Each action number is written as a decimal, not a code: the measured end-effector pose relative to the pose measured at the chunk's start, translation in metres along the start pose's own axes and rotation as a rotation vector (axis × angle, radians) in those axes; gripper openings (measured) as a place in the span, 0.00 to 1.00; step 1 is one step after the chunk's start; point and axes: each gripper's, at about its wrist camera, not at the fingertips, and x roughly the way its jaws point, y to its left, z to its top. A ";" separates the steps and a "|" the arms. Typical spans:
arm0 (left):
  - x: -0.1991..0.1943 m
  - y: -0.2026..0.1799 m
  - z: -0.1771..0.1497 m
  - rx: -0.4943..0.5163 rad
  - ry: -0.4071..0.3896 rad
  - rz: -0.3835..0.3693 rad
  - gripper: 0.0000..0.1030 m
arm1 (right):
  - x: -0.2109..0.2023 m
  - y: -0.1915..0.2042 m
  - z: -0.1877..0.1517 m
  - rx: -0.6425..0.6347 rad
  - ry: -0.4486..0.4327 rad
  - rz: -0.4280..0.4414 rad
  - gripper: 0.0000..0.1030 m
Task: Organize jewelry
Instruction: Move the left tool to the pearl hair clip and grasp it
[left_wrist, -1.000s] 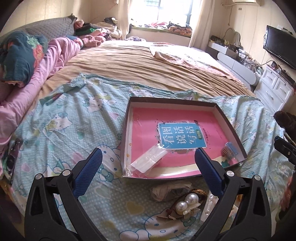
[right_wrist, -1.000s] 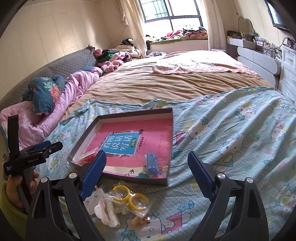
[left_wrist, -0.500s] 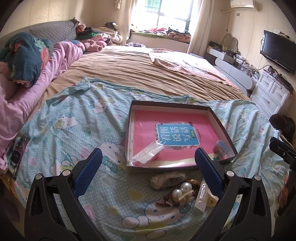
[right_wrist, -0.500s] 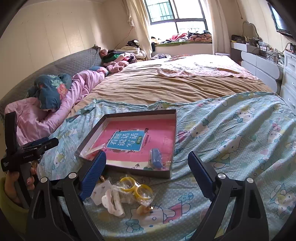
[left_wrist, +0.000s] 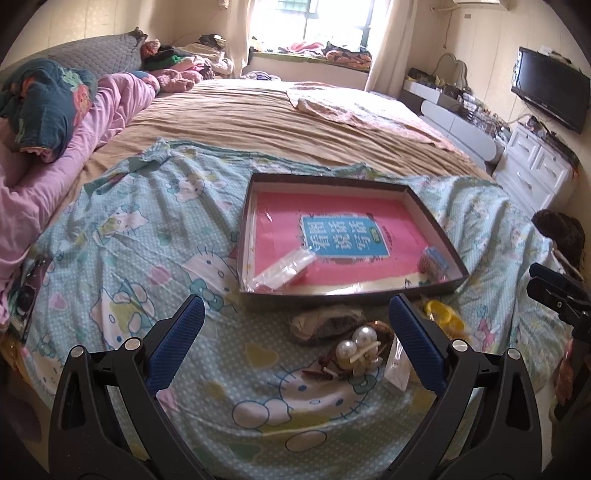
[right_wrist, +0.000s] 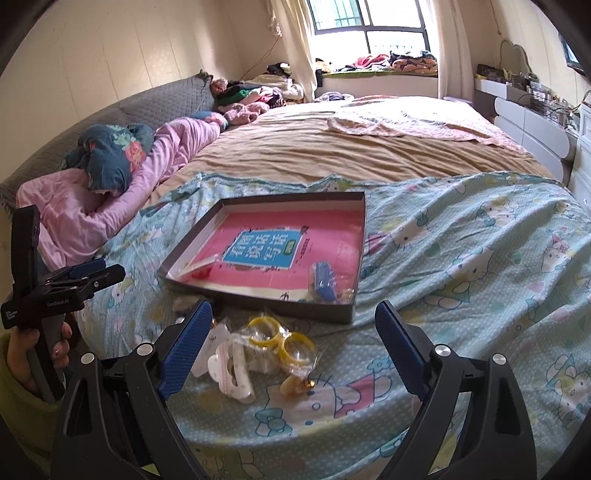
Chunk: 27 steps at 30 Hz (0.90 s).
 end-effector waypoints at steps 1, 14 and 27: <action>0.001 -0.001 -0.003 0.008 0.006 0.001 0.91 | 0.001 0.001 -0.002 -0.001 0.004 0.000 0.86; 0.027 -0.007 -0.041 0.065 0.110 0.016 0.75 | 0.014 0.000 -0.024 -0.005 0.066 0.028 0.86; 0.052 -0.024 -0.059 0.152 0.175 -0.010 0.50 | 0.025 -0.011 -0.039 0.021 0.103 0.038 0.86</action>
